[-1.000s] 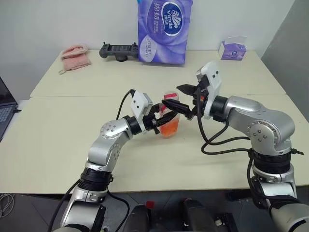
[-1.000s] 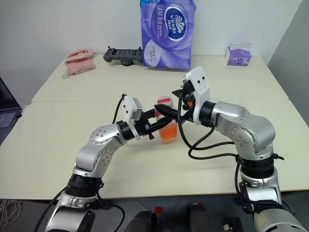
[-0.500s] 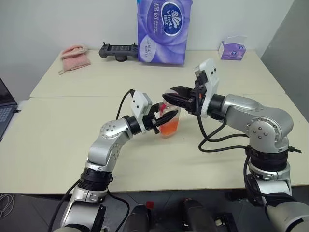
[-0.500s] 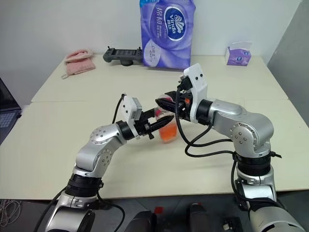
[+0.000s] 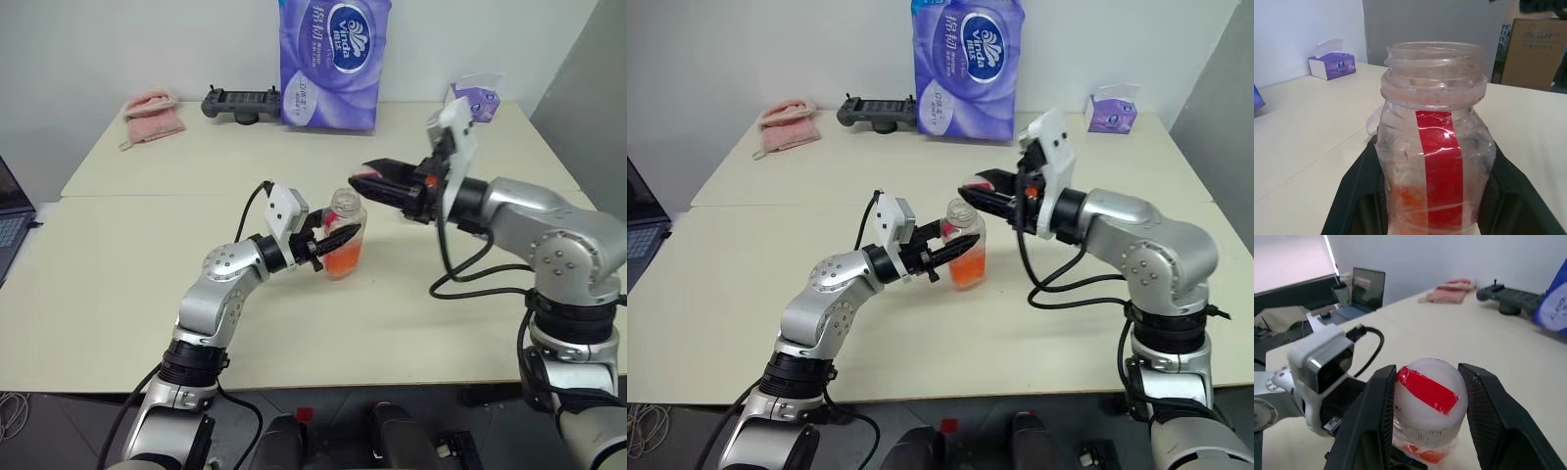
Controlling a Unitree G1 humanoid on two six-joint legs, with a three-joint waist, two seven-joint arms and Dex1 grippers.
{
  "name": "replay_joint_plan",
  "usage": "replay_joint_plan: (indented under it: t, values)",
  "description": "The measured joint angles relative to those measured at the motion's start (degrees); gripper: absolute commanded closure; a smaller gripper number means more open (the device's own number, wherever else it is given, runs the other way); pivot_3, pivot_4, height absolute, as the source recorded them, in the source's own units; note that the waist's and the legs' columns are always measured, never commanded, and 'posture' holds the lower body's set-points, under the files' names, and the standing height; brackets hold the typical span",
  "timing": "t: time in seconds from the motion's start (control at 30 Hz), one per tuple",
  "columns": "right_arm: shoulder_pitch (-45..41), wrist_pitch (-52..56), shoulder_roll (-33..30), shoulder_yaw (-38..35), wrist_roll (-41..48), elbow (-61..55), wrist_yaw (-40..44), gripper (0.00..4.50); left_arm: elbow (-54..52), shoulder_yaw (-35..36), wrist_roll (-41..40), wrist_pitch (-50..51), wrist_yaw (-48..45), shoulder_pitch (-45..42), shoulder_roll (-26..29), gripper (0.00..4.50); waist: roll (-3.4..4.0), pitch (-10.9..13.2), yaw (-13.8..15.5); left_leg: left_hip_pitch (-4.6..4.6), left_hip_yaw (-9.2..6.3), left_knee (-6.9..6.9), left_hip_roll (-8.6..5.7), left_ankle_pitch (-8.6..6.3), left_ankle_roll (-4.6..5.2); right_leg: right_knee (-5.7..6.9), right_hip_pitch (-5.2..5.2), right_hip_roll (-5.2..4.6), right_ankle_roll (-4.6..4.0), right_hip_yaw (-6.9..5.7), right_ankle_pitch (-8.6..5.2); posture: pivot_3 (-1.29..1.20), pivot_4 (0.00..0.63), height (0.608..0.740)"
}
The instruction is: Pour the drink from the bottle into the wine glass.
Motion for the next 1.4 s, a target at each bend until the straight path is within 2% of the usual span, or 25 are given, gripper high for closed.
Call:
replay_joint_plan:
  t: [0.17,0.27,0.37,0.47,0.57,0.73,0.83,0.97,1.03,1.2,1.3,1.4]
  values:
    - [3.5,-4.0,-3.0,-7.2,-3.9,2.5,-5.8,2.8,0.0,0.0,-0.1,0.0,-0.3,0.0,-0.1,2.77,-0.05,0.0,0.1,0.02,0.02,0.02,-0.01,0.0,0.0,-0.03,0.07,0.0,0.0,0.03,0.0,0.0,0.15,0.74]
    - [15.6,-8.7,-3.3,-9.2,-11.9,6.5,-12.1,2.8,0.1,0.5,-0.1,-0.1,-0.5,-0.1,-0.1,2.77,-0.19,-0.1,0.4,0.02,0.01,0.0,-0.02,0.0,0.0,-0.06,0.1,-0.02,0.01,0.02,0.0,0.0,0.15,0.74]
    - [26.3,-11.8,-0.4,-9.1,-16.3,9.7,-15.1,2.8,0.6,0.9,-0.1,-0.1,-0.6,-0.5,-0.4,2.77,-0.1,-0.1,0.2,0.0,0.16,-0.03,-0.01,0.0,0.0,0.02,-0.02,-0.04,0.01,0.19,0.0,0.0,0.15,0.74]
    - [30.2,-14.7,0.3,-8.8,-18.7,10.4,-15.7,2.8,1.3,0.8,-0.1,-0.1,-1.0,-1.1,-0.9,2.77,-0.06,-0.1,-0.3,0.08,0.23,-0.02,0.01,0.0,0.0,0.04,-0.01,0.01,0.01,0.23,0.0,0.0,0.15,0.74]
    - [32.1,-17.8,0.7,-8.4,-21.5,12.4,-16.6,1.82,1.6,0.8,0.0,-0.7,-1.1,-1.3,-0.9,2.77,-0.06,-0.1,-0.3,0.19,0.21,-0.01,0.05,0.01,0.0,0.04,0.09,0.12,0.17,0.23,-0.1,0.0,0.15,0.74]
    - [32.4,-21.0,1.3,-7.2,-24.2,16.6,-16.5,0.04,3.6,1.2,0.3,-1.3,-1.1,-2.4,-0.5,2.77,-0.06,-0.1,-0.1,0.17,0.2,-0.01,0.04,0.01,0.0,0.01,0.09,0.14,0.11,0.25,-0.07,0.0,0.15,0.74]
    - [32.2,-20.7,-0.7,-6.2,-24.8,16.8,-14.0,0.0,4.3,2.0,0.3,-1.2,-0.7,-2.5,0.0,2.77,-0.06,-0.1,-0.1,0.16,0.2,-0.01,0.04,0.01,0.0,-0.01,0.09,0.13,0.02,0.25,-0.01,0.0,0.15,0.74]
    - [32.3,-17.2,-8.0,-1.6,-24.2,11.9,-7.1,0.0,5.7,4.4,0.2,-1.2,0.7,-2.6,0.4,2.77,-0.05,-0.1,-0.1,0.17,0.17,-0.01,0.05,0.0,0.0,0.0,0.1,0.13,0.08,0.21,-0.05,0.0,0.15,0.74]
    - [31.5,-16.3,-9.2,-1.2,-24.1,10.0,-5.8,0.0,6.8,5.7,0.2,-1.2,1.6,-2.6,0.9,2.77,-0.05,-0.1,-0.1,0.17,0.17,0.0,0.06,0.01,0.0,0.0,0.1,0.16,0.28,0.22,-0.17,0.0,0.15,0.74]
    - [22.8,-12.2,-9.8,1.7,-21.0,3.6,-2.5,0.0,9.0,10.0,0.2,-1.2,5.4,-3.0,2.1,2.77,-0.05,-0.1,-0.2,0.16,0.1,-0.01,0.08,0.01,0.0,0.02,0.07,0.16,0.27,0.16,-0.17,0.0,0.15,0.74]
    - [17.7,-11.1,-6.4,6.9,-17.1,-2.3,1.5,0.0,11.5,12.0,2.1,-2.1,9.4,-3.7,3.3,2.77,-0.06,-0.1,-0.1,0.16,-0.01,-0.02,0.1,0.0,0.0,0.02,0.09,0.16,0.02,0.04,-0.01,0.0,0.15,0.74]
    - [11.7,-11.7,5.7,16.3,-16.3,-2.6,0.9,0.0,17.9,15.6,4.9,-4.0,17.0,-6.0,3.8,2.77,-0.07,-0.1,-0.4,0.18,-0.02,0.0,0.16,0.01,-0.01,0.09,0.05,0.2,0.01,0.04,0.0,0.0,0.15,0.74]
